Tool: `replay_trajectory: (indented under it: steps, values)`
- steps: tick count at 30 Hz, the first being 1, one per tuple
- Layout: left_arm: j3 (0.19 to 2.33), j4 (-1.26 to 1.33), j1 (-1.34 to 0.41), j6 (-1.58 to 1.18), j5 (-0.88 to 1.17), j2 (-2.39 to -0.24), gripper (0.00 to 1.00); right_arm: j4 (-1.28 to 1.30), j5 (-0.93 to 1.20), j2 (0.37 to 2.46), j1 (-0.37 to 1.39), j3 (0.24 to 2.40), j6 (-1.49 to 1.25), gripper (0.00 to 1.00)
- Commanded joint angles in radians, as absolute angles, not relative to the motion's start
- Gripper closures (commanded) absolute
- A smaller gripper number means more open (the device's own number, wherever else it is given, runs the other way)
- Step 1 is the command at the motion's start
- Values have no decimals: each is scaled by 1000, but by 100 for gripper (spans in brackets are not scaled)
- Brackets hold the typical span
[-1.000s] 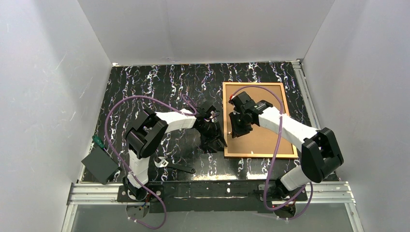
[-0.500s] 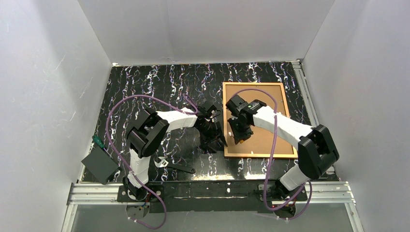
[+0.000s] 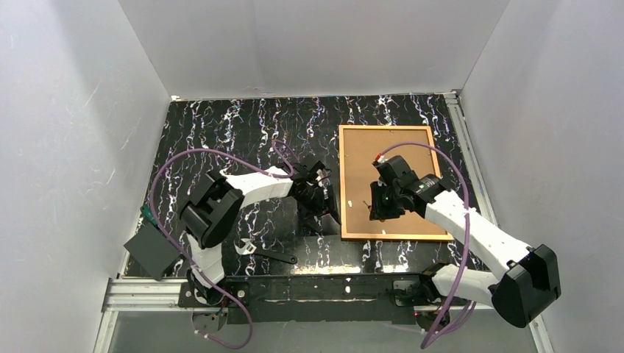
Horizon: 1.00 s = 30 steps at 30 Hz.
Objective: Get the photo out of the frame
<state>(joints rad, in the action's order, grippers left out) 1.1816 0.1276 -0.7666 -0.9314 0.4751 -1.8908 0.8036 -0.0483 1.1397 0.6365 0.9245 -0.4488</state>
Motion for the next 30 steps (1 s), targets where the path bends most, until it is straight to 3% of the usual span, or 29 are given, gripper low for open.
replay_trajectory:
  steps: [1, 9, 18, 24, 30]
  values:
    - [1142, 8, -742, -867, 443, -1765, 27, 631, 52, 1110, 585, 864, -481, 99]
    - [1235, -39, -733, -855, 571, -1866, 26, 582, 167, 1364, 450, 1048, -431, 99]
    - [1352, -131, -753, -853, 488, -1964, 30, 633, 221, 1694, 358, 1360, -377, 99]
    - [1391, -144, -766, -859, 459, -2022, 37, 658, 204, 1807, 355, 1465, -366, 99]
    - [1411, -146, -779, -854, 444, -2056, 38, 658, 209, 1857, 355, 1491, -363, 99]
